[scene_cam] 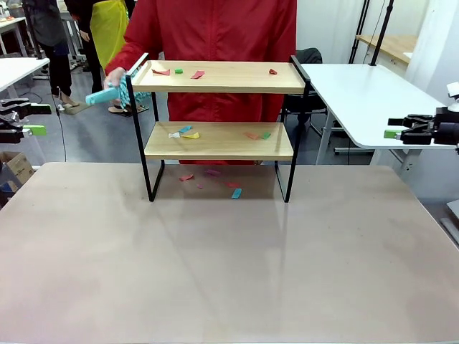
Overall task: Clean the shelf.
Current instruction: Pick up the Duster handed by the human.
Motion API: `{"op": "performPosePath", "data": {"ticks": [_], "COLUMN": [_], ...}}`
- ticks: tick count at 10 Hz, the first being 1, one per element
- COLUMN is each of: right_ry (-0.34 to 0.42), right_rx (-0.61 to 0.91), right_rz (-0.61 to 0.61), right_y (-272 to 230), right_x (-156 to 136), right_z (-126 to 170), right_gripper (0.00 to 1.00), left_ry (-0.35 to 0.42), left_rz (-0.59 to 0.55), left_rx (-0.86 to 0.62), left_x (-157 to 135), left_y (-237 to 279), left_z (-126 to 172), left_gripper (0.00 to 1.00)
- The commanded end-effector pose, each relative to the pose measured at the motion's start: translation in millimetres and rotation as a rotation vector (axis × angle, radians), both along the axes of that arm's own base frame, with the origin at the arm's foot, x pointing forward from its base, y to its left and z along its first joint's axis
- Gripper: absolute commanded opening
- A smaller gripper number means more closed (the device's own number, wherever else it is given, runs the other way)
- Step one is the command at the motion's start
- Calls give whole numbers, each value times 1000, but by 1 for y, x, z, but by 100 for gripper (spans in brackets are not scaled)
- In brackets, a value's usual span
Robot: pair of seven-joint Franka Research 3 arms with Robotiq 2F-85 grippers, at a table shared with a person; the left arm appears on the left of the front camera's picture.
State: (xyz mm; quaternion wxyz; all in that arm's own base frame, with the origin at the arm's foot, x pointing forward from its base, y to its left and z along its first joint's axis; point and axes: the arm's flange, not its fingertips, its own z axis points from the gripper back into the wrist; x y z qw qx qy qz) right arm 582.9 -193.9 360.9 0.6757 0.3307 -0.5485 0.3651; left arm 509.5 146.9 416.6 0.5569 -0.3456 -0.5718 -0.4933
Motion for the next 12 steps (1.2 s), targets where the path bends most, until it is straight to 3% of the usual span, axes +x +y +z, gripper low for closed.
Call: {"op": "performPosePath", "data": {"ticks": [1, 12], "right_ry": [16, 16], "right_rx": [9, 9], "right_rz": [-16, -16], "right_y": [1, 1], "right_x": [0, 0], "right_z": [9, 9], "right_gripper": [100, 100], "left_ry": [3, 3], "left_rz": [-7, -7], "left_rx": [7, 7], "left_x": [-1, -1], "left_y": [0, 0], "left_z": [0, 0], "left_gripper": [100, 100]}}
